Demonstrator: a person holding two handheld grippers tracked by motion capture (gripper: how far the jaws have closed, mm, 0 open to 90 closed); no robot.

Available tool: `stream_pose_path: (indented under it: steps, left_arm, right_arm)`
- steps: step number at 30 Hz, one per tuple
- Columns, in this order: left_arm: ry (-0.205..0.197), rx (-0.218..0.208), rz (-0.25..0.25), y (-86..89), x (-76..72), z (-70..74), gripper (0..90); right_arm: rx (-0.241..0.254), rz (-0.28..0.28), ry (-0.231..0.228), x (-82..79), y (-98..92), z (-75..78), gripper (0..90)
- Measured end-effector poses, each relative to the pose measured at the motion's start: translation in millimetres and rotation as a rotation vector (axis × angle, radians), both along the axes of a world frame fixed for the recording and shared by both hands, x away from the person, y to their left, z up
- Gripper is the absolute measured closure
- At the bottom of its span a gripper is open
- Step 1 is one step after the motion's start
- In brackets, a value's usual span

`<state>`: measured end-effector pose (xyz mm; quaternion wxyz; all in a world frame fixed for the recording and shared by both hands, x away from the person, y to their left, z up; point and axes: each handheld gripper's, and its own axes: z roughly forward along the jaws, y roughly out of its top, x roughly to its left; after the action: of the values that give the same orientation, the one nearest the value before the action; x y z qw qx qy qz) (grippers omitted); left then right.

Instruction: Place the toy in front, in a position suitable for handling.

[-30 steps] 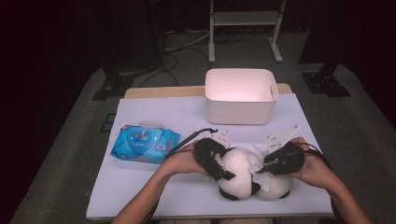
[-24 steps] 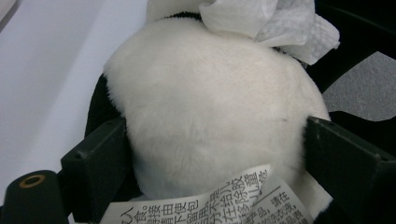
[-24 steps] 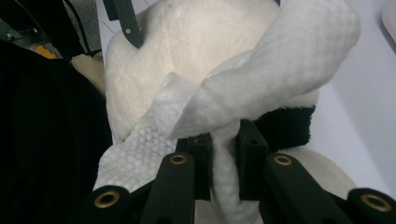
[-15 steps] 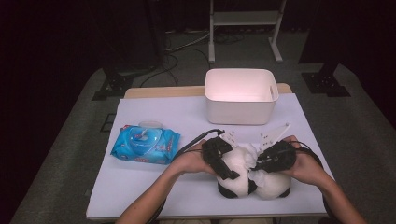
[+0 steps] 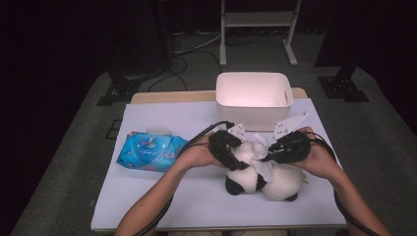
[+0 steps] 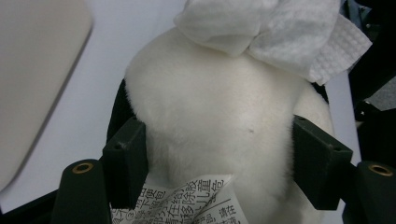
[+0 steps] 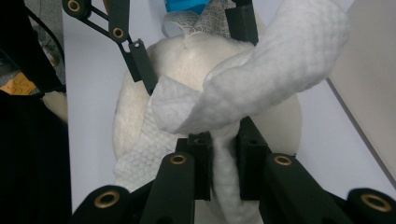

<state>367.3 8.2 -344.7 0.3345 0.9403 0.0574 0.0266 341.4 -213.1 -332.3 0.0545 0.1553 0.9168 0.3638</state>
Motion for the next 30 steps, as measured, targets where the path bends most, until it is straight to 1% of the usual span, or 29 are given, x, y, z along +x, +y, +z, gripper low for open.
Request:
stream_pose_path:
  steps: [1,5,7,12,13,14,16,17,19,20,22,23,25,26,28,29,30]
  left_arm:
    - [0.0,0.004,0.002,2.0,0.8,-0.5,28.8]
    - [0.017,-0.021,0.011,11.3,-0.8,-4.6,28.8]
    - [0.022,-0.032,0.014,13.2,-2.9,-6.2,28.8]
    - [-0.008,-0.049,-0.009,15.8,-17.7,-6.1,28.8]
    - [-0.016,-0.05,-0.012,15.9,-20.5,-5.5,28.7]
    - [-0.02,-0.049,-0.017,16.2,-23.0,-5.1,28.3]
    - [-0.012,-0.052,-0.016,17.2,-25.7,-4.1,26.4]
    - [-0.004,-0.045,-0.018,18.3,-25.9,-3.0,24.4]
    - [0.019,-0.05,-0.014,20.7,-27.2,-1.1,20.2]
    - [0.03,-0.057,-0.001,22.5,-27.7,0.8,19.0]
    - [0.043,-0.084,0.004,27.1,-29.1,5.1,16.5]
    - [0.042,-0.095,0.008,28.8,-29.5,7.1,16.2]
    - [0.036,-0.095,0.022,29.9,-30.0,9.8,12.3]
    - [0.037,-0.096,0.019,29.9,-30.3,10.2,11.8]
    - [0.042,-0.088,0.016,28.7,-30.7,9.5,10.4]
    - [0.049,-0.082,0.009,27.7,-30.6,8.4,9.4]
    - [0.063,-0.077,0.002,26.5,-30.4,6.7,8.1]
  right_arm:
    - [0.0,0.002,0.006,2.5,1.8,-1.0,78.7]
    - [0.01,0.012,0.021,7.4,4.9,-4.2,78.6]
    - [0.009,0.003,0.023,9.3,3.0,-4.4,78.5]
    - [-0.014,-0.032,0.04,16.3,-7.4,-4.5,78.2]
    - [-0.015,-0.036,0.047,17.2,-9.4,-5.6,78.2]
    - [-0.008,-0.035,0.07,17.2,-10.4,-7.4,78.2]
    - [0.0,-0.023,0.091,14.0,-9.5,-11.2,78.4]
    - [0.001,-0.014,0.088,11.8,-8.4,-12.4,78.6]
    - [0.0,-0.004,0.081,4.9,-3.5,-13.5,79.1]
    - [-0.001,0.007,0.077,1.6,-0.9,-14.1,79.2]
    - [-0.008,0.023,0.075,-4.6,4.1,-15.0,79.4]
    - [-0.008,0.033,0.073,-7.8,6.5,-14.6,79.4]
    - [-0.018,0.06,0.063,-13.3,12.0,-14.1,79.5]
    - [-0.034,0.069,0.053,-16.7,15.8,-13.6,79.6]
    - [-0.047,0.077,0.048,-20.9,19.8,-13.2,79.6]
    - [-0.051,0.082,0.046,-22.9,21.2,-13.1,79.7]
    - [-0.05,0.083,0.058,-25.5,22.5,-13.1,79.7]
